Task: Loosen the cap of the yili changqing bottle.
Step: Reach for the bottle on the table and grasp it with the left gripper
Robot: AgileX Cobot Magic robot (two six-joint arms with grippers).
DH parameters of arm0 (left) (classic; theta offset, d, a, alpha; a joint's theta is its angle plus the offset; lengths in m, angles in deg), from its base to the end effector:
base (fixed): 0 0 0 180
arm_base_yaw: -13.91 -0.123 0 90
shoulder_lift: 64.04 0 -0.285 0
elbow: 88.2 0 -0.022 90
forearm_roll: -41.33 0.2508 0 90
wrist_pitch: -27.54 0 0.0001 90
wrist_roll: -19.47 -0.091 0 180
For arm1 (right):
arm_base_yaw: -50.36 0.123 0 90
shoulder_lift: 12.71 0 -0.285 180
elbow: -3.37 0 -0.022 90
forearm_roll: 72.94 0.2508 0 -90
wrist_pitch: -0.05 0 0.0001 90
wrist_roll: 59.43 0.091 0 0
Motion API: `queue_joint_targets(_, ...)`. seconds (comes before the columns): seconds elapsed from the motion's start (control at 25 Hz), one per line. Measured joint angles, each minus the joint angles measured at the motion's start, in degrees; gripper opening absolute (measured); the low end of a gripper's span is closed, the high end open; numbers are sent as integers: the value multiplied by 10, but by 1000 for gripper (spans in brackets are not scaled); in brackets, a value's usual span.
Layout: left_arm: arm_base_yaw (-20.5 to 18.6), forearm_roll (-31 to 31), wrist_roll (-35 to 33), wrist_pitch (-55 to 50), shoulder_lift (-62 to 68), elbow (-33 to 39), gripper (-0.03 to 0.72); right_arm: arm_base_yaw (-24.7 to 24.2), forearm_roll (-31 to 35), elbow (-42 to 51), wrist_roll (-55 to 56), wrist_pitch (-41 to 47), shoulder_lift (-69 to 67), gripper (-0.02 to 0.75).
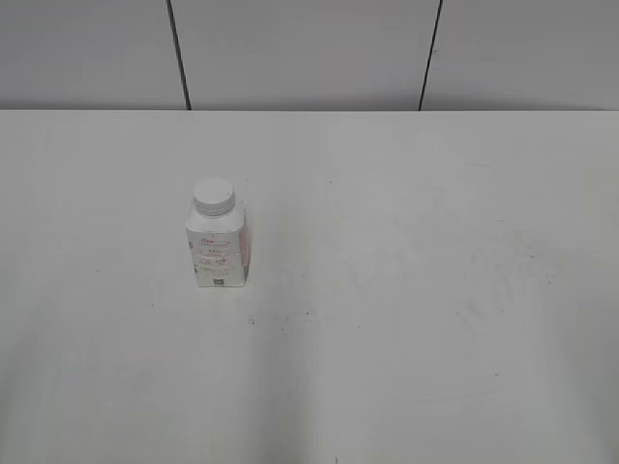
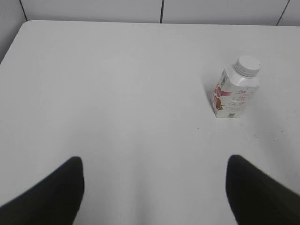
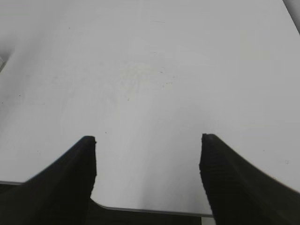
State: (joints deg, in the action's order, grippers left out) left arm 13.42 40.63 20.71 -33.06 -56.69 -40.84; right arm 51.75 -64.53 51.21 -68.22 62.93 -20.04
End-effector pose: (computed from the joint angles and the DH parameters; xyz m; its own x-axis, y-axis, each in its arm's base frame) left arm -0.0084 -0.0010 0.2833 -0.4273 -0.0313 -0.9036 -0.0107 0.9995 -0.0295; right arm -0.0099 0.0116 0.2785 -0.4525 -0.0963 -0.8865 -0.1788 0.9838 -0.0156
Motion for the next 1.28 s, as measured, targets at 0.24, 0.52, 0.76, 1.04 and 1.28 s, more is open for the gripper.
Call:
queue_joint_targets(0.24,0,0,0,0,0,0,565,0,0,0,0,0,0,547)
queue_joint_targets(0.52,0,0,0,0,0,0,565,0,0,0,0,0,0,547)
queue_joint_targets(0.76,0,0,-4,5,0,-19,565,0,0,0,0,0,0,547)
queue_joint_targets(1.04,0,-7,-12,94,66,-76,565,0,0,0,0,0,0,547)
queue_joint_targets(1.28,0,-39,-35,223,192,-77,565,0,0,0,0,0,0,547)
